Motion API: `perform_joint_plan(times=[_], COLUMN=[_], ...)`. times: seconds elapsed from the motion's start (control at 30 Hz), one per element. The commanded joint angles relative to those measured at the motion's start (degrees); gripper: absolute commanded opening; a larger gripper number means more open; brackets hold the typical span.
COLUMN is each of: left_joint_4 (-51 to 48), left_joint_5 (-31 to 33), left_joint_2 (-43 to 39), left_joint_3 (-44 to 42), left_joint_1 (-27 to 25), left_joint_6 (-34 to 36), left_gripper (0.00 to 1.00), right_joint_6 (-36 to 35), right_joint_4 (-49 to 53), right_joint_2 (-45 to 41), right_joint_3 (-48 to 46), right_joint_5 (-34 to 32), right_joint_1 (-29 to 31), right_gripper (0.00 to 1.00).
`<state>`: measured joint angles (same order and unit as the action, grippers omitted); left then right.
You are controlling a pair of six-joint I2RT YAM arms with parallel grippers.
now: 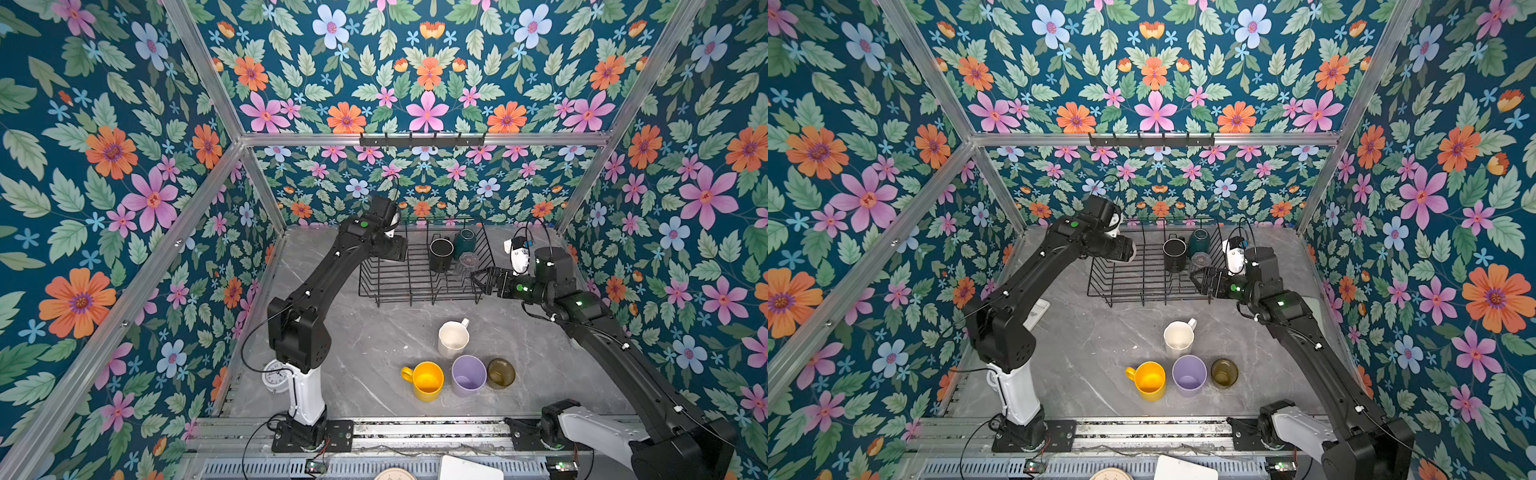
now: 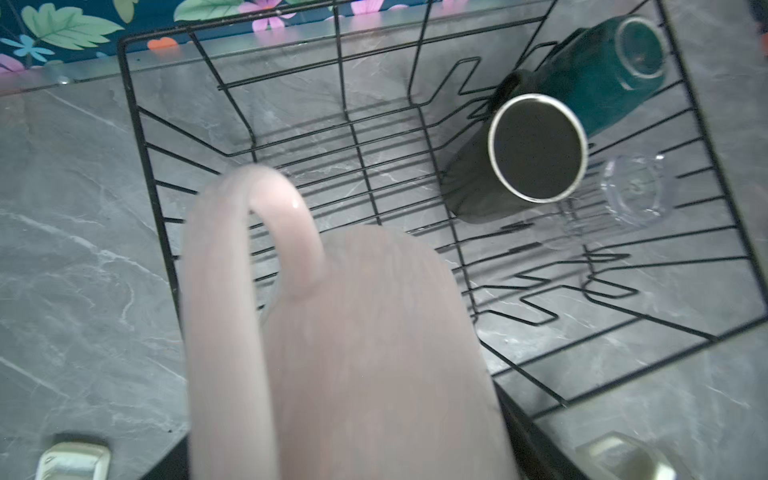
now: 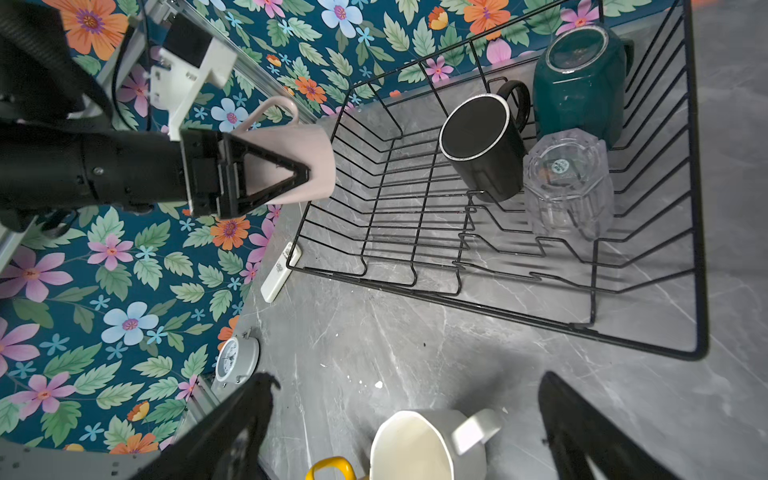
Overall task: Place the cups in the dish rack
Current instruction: 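Lower the pink mug upside down into the rack with the left gripper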
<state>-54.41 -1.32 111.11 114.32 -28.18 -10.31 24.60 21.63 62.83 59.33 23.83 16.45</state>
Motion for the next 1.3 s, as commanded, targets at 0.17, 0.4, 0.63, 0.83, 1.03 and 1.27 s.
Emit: perform_joint_plan(times=[0.17,0.4,0.63,0.83,1.03,1.27], left_joint_4=[-10.71,-10.22,-9.12,-6.49,-4.88,-2.94], left_joint_5=[8.85,10.57,15.58,14.03,11.79,9.54], left_joint_2=[12.3,17.71,22.06,24.47,26.02,27.82], left_joint_3=[13.65,17.07,18.92,19.57,20.85,21.02], left_joint_1=[0.06,0.47,0.79,2.16,3.34,3.93], left_joint_6=[4.81,5.89,7.18,7.71,8.45,8.99], left_gripper=[0.0,0.0,0.0,0.0,0.0,0.0], right_joint_6=[-1.31,-0.71,0.16,1.18,1.64,2.12], right_joint_4=[-0.05,-0.75,-1.57,-2.12,-2.21,-2.32], right_joint_2=[-2.05,-2.1,-1.98,-1.83,-1.8,-1.13], right_joint_3=[-1.5,-3.02,-3.56,-4.2,-4.49,-4.38], right_joint_5=[0.16,1.68,3.19,4.37,4.53,4.82], right_joint_1=[-0.19,-0.22,-0.25,-0.21,-0.19,-0.23], right_gripper=[0.99,0.99,0.99,0.98,0.98,0.98])
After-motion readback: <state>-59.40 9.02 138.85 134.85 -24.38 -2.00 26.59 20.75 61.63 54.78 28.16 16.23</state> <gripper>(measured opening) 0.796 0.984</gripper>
